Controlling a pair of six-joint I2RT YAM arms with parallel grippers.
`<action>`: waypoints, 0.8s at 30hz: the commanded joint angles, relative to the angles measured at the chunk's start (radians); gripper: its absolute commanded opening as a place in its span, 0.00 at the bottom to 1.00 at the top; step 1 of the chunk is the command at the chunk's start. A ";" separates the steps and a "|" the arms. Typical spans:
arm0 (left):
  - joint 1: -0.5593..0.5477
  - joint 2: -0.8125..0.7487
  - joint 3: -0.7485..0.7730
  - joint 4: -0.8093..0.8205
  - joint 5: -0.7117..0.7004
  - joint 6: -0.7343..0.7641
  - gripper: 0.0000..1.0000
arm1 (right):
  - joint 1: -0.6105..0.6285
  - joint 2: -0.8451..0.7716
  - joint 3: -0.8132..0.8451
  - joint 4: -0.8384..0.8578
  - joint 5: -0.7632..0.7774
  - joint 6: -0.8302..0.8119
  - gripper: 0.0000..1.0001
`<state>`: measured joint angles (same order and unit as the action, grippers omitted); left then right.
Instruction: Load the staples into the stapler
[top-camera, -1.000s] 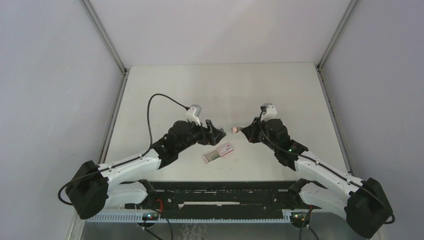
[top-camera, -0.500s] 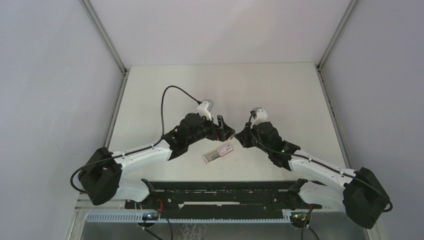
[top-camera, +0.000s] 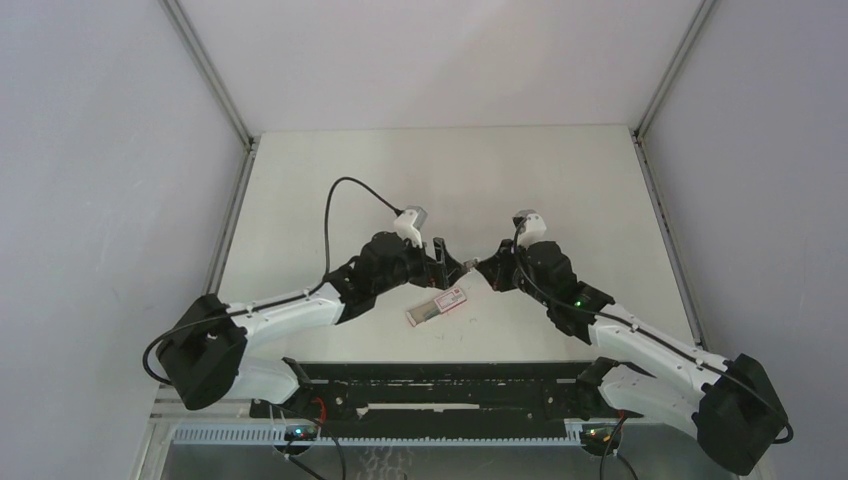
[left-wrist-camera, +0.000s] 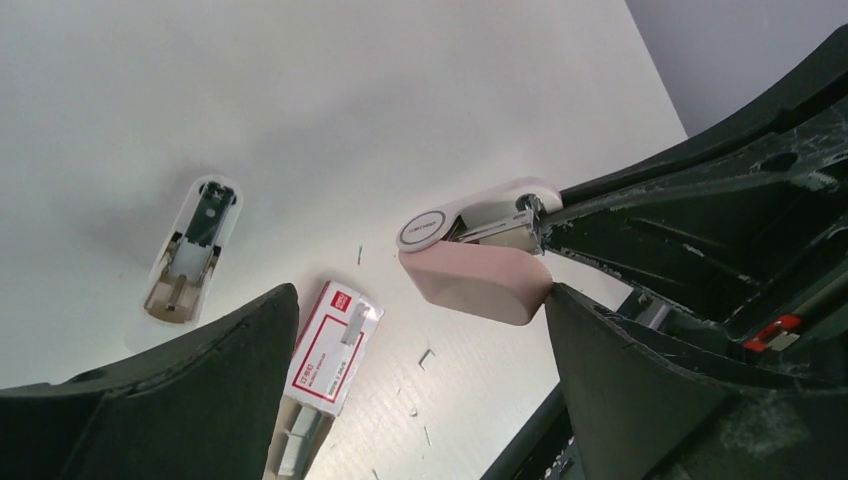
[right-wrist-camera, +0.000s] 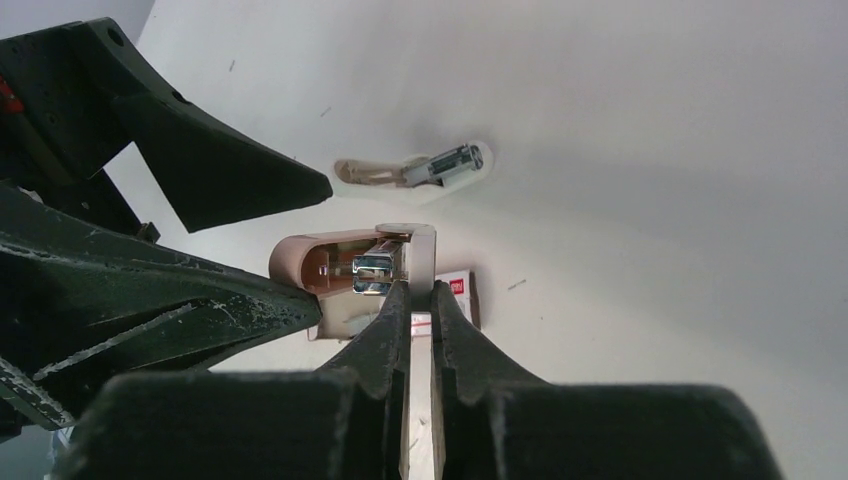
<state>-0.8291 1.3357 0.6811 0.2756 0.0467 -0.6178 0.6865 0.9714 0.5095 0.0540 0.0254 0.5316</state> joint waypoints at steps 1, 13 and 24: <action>-0.005 -0.015 -0.046 -0.001 -0.033 0.018 0.96 | -0.014 -0.039 0.048 0.022 -0.029 0.003 0.00; 0.004 -0.082 -0.162 0.014 -0.081 -0.007 0.96 | -0.059 -0.106 0.047 -0.022 -0.095 0.007 0.00; -0.021 -0.223 -0.088 0.060 -0.020 0.069 0.95 | -0.001 -0.010 0.044 0.021 -0.002 -0.014 0.00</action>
<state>-0.8383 1.1374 0.5083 0.2901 0.0082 -0.5911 0.6510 0.9230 0.5095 0.0010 -0.0208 0.5312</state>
